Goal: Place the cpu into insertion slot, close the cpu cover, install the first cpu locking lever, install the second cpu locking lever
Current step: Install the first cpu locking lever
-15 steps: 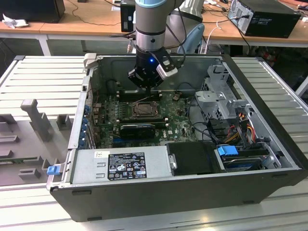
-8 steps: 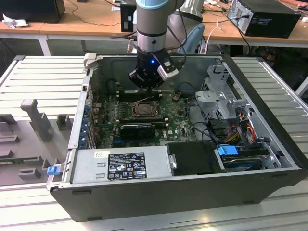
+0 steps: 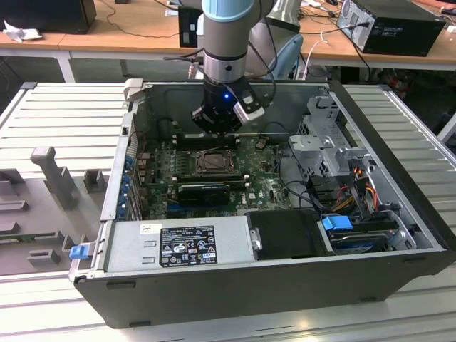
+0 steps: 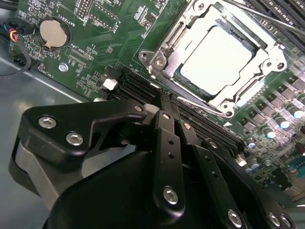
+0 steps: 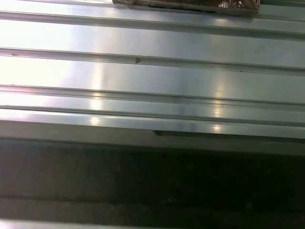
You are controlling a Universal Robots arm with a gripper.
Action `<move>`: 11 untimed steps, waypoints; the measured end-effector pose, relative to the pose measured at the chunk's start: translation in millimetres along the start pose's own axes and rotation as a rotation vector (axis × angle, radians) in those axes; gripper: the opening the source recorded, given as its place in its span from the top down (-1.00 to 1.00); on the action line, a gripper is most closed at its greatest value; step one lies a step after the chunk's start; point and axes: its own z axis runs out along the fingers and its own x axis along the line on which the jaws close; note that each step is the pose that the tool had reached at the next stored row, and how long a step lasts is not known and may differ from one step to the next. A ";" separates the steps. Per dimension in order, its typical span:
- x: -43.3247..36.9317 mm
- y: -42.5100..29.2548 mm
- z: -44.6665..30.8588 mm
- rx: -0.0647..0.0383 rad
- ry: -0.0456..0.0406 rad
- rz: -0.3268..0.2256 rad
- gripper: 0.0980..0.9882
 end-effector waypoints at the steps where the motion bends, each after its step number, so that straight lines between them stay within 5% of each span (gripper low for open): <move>1: -0.3 -0.1 0.7 -0.002 0.0001 0.000 0.98; 11: -0.6 -2.8 0.2 -0.009 -0.0005 0.000 0.98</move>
